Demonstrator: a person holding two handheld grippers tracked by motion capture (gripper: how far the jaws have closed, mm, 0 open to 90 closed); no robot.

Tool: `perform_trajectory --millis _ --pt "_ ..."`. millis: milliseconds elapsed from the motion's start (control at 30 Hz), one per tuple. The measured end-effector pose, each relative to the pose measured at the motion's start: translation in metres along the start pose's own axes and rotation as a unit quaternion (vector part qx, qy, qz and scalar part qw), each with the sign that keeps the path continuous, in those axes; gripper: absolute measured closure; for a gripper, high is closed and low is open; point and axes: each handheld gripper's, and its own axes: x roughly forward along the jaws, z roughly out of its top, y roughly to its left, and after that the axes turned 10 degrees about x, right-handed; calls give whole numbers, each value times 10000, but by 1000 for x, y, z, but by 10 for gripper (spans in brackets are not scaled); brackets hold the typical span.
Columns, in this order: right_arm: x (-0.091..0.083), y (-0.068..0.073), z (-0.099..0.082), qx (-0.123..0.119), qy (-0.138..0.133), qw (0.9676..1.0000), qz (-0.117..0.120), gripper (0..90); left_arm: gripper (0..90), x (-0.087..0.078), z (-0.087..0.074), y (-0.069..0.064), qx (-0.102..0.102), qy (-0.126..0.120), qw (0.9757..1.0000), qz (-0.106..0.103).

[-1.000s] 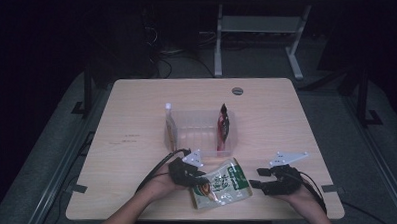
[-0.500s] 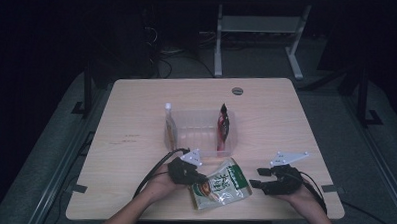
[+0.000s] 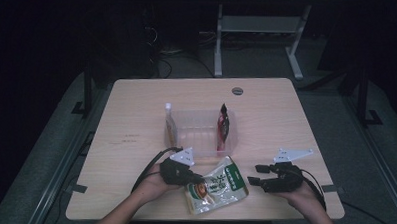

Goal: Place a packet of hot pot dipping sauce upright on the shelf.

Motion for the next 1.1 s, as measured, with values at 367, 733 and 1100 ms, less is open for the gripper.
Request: perform_trajectory --millis 367,733,1100 --pt "26 20 31 -250 -67 9965 792 378 900 -44 -12 -5 -29 -374 9992 144" --pt "63 34 52 -342 115 9870 1563 304 900 -58 -16 -12 9 -611 9979 212" --pt "72 38 46 -285 386 9833 1755 424 900 -56 -11 -13 60 -671 9976 167"
